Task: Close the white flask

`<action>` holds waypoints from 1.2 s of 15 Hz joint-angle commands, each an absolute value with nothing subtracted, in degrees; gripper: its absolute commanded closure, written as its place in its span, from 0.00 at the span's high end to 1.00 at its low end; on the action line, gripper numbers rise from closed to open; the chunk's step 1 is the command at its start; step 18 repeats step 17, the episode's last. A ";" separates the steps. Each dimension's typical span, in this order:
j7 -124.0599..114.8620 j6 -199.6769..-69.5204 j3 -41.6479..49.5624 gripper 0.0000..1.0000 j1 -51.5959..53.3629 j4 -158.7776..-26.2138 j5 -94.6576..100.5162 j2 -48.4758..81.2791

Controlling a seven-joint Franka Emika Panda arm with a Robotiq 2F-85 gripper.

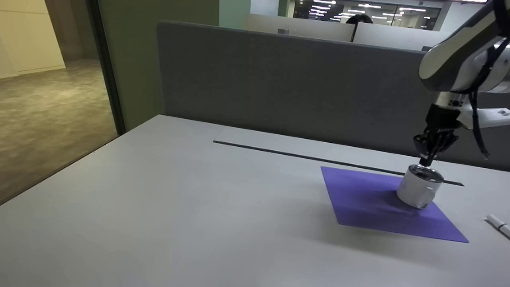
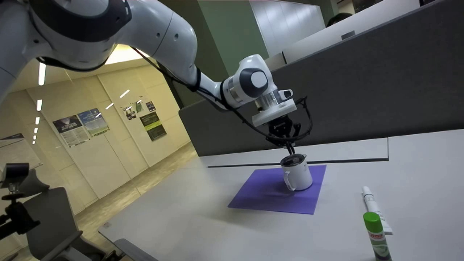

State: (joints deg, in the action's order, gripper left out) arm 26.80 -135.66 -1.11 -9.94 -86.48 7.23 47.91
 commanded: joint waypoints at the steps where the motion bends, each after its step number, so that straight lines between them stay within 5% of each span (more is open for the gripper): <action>1: 32.71 -133.06 -5.40 0.39 -14.05 -89.29 2.90 43.24; 10: 36.70 -127.61 -5.11 0.99 -14.65 -93.38 -1.18 35.91; 18: 35.95 -125.54 -4.61 1.00 -14.02 -92.46 -2.90 36.40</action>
